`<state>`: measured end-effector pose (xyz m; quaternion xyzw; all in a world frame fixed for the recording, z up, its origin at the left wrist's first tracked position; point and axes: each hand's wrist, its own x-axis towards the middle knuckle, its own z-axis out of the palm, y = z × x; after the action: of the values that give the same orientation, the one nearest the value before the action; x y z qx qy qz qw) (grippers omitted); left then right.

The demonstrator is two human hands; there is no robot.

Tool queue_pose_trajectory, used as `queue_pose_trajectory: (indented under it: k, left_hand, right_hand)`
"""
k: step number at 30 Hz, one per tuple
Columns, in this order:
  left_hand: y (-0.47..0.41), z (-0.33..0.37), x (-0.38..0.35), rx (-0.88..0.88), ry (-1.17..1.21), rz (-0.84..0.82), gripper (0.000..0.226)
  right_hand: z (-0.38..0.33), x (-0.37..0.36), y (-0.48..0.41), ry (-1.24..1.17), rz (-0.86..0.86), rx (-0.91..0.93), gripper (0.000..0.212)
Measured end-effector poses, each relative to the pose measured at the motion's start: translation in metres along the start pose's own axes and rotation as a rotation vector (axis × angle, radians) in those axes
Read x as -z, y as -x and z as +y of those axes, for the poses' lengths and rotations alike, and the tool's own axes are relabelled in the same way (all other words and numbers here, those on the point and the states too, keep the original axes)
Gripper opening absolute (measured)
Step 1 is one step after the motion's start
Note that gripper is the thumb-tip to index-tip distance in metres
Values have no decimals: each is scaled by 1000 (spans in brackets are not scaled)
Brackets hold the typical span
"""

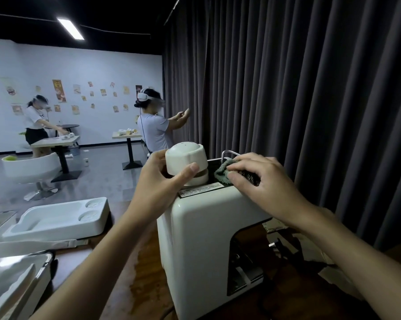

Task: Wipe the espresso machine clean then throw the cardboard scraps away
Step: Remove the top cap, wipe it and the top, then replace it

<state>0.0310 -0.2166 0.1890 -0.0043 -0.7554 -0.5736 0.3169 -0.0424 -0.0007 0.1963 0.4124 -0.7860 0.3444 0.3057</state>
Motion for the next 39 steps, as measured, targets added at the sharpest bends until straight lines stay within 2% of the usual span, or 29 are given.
queue_pose_trajectory:
  k: [3, 9, 15, 17, 19, 21, 24, 26, 28, 30, 32, 34, 36, 39]
  left_hand:
    - [-2, 2, 4, 7, -60, -44, 64]
    - [-1, 7, 3, -38, -107, -78, 76]
    - [-6, 1, 10, -21, -133, -159, 106]
    - [-5, 1, 8, -37, -155, -117, 103]
    - [-6, 3, 6, -58, -148, -62, 91]
    - [-8, 3, 8, -72, -110, -82, 80]
    - [-8, 4, 10, -95, -98, -174, 88]
    - [-7, 4, 7, -120, -154, -120, 94]
    - [-9, 4, 5, -130, -167, -77, 88]
    - [-10, 4, 7, -116, -107, -101, 78]
    - [-8, 4, 7, -117, -92, -129, 80]
    - [-6, 4, 5, -129, -153, -84, 84]
    - [-6, 4, 4, -123, -159, -41, 78]
    - [-8, 4, 8, -96, -79, -93, 68]
  right_hand:
    - [1, -8, -2, 14, 78, 22, 25]
    - [5, -10, -1, 17, 95, 52, 26]
    - [4, -12, 0, 24, 103, 50, 32]
    - [5, -12, 0, 34, 106, 57, 31]
    - [5, -12, -1, 35, 106, 64, 31]
    - [6, -13, -1, 33, 106, 67, 32]
    - [6, -14, -1, 35, 113, 63, 33]
    - [6, -14, -1, 33, 113, 62, 34]
    - [6, -14, -1, 31, 110, 61, 34]
    - [6, -14, -1, 33, 109, 62, 34]
    - [6, -14, -1, 34, 110, 65, 33]
    - [6, -14, 0, 34, 111, 68, 34]
    - [6, -13, 0, 34, 110, 67, 34]
    - [6, -14, 0, 41, 114, 67, 35]
